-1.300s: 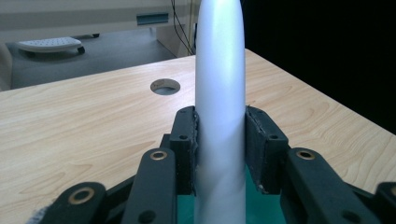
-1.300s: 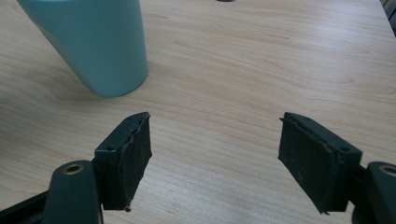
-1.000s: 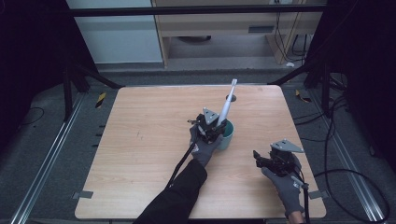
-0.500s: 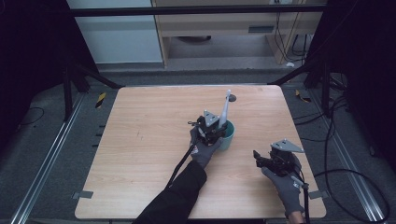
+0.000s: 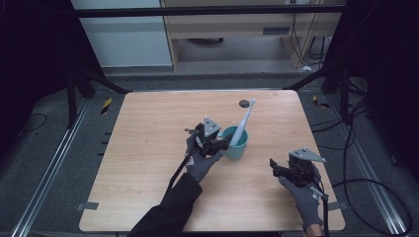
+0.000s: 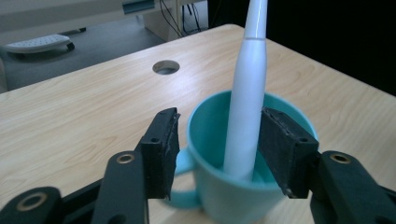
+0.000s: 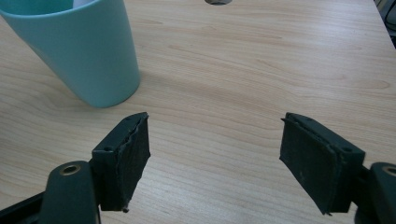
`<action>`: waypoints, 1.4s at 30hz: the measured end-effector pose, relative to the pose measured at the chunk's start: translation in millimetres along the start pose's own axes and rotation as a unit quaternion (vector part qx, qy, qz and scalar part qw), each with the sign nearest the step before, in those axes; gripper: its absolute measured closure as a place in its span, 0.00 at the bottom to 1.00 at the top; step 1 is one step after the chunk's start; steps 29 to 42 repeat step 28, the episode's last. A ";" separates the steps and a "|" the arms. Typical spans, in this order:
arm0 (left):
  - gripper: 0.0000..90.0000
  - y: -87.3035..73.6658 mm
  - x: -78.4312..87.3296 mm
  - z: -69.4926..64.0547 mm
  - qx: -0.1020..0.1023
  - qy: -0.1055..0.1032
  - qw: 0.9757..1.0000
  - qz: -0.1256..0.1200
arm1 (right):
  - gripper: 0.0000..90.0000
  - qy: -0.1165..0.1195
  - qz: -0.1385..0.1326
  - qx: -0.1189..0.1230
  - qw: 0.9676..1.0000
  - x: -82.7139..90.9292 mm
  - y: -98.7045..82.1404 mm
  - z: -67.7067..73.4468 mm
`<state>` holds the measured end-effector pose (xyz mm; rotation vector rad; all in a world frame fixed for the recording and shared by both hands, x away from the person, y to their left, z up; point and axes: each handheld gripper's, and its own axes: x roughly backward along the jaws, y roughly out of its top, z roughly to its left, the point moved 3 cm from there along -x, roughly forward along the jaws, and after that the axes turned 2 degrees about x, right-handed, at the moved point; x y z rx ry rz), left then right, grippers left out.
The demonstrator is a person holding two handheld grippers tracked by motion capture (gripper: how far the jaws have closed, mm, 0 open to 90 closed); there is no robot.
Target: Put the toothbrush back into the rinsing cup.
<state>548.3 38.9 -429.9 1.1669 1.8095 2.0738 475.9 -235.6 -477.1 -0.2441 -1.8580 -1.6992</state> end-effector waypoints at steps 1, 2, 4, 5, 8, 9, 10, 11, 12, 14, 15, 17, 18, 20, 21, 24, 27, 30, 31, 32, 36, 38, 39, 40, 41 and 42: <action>0.51 -1.4 5.5 3.3 0.004 -0.006 1.000 0.004 | 0.27 0.000 -0.001 -0.001 1.000 0.2 -0.1 -0.7; 0.50 -2.8 10.8 6.4 0.010 -0.011 1.000 0.004 | 0.26 -0.002 -0.001 -0.002 1.000 0.5 -0.4 -1.5; 0.49 -6.2 22.6 13.2 0.008 -0.010 1.000 0.010 | 0.27 0.001 -0.002 -0.007 1.000 1.2 -1.0 -2.1; 0.48 -8.5 28.1 16.7 0.006 -0.010 1.000 0.014 | 0.27 0.001 -0.002 -0.008 1.000 1.5 -1.6 -2.5; 0.47 -16.2 43.8 28.0 0.009 0.001 1.000 0.022 | 0.26 0.007 -0.001 -0.010 1.000 1.8 -3.2 -2.2; 0.47 -19.6 49.7 32.4 0.010 0.004 1.000 0.026 | 0.26 0.007 0.000 -0.010 1.000 1.5 -3.8 -2.5; 0.47 -21.9 53.1 34.8 0.009 0.006 1.000 0.028 | 0.26 0.008 0.000 -0.011 1.000 1.1 -4.4 -2.8; 0.47 -24.8 57.4 38.1 0.007 0.008 0.999 0.032 | 0.26 0.009 0.001 -0.012 1.000 1.0 -4.8 -2.9; 0.47 -27.7 61.3 41.3 0.009 0.010 0.999 0.036 | 0.26 0.009 0.002 -0.012 1.000 0.9 -5.3 -3.4; 0.46 -35.5 69.6 48.4 0.015 0.010 0.999 0.045 | 0.26 0.008 0.003 -0.014 1.000 0.9 -6.4 -4.4; 0.46 -38.6 72.4 50.7 0.014 0.011 0.999 0.049 | 0.26 0.011 0.003 -0.019 1.000 1.4 -6.9 -4.7; 0.45 -47.0 80.4 57.6 0.012 0.021 0.998 0.059 | 0.26 0.011 0.002 -0.020 1.000 1.9 -7.7 -6.0; 0.45 -51.0 84.7 61.2 0.014 0.023 0.998 0.062 | 0.25 0.012 0.001 -0.021 1.000 2.3 -8.2 -6.9; 0.44 -58.3 94.0 68.9 0.019 0.032 0.997 0.064 | 0.25 0.012 0.000 -0.026 1.000 2.4 -9.1 -8.8; 0.44 -61.8 98.3 72.6 0.023 0.035 0.997 0.064 | 0.25 0.016 0.001 -0.033 0.999 2.9 -9.4 -9.0; 0.43 -73.8 111.1 84.9 0.031 0.049 0.996 0.070 | 0.25 0.014 -0.001 -0.034 0.999 2.7 -11.2 -10.6; 0.43 -84.4 120.2 95.3 0.044 0.059 0.995 0.071 | 0.24 0.016 0.002 -0.036 0.999 3.0 -12.7 -10.3; 0.43 -88.4 123.7 99.8 0.049 0.063 0.994 0.071 | 0.24 0.014 0.000 -0.032 0.999 2.4 -13.3 -11.0; 0.43 -88.4 123.7 99.8 0.049 0.063 0.994 0.071 | 0.24 0.014 0.000 -0.032 0.999 2.4 -13.3 -11.0; 0.43 -88.4 123.7 99.8 0.049 0.063 0.994 0.071 | 0.24 0.014 0.000 -0.032 0.999 2.4 -13.3 -11.0; 0.43 -88.4 123.7 99.8 0.049 0.063 0.994 0.071 | 0.24 0.014 0.000 -0.032 0.999 2.4 -13.3 -11.0; 0.43 -88.4 123.7 99.8 0.049 0.063 0.994 0.071 | 0.24 0.014 0.000 -0.032 0.999 2.4 -13.3 -11.0; 0.43 -88.4 123.7 99.8 0.049 0.063 0.994 0.071 | 0.24 0.014 0.000 -0.032 0.999 2.4 -13.3 -11.0; 0.43 -88.4 123.7 99.8 0.049 0.063 0.994 0.071 | 0.24 0.014 0.000 -0.032 0.999 2.4 -13.3 -11.0; 0.43 -88.4 123.7 99.8 0.049 0.063 0.994 0.071 | 0.24 0.014 0.000 -0.032 0.999 2.4 -13.3 -11.0; 0.43 -88.4 123.7 99.8 0.049 0.063 0.994 0.071 | 0.24 0.014 0.000 -0.032 0.999 2.4 -13.3 -11.0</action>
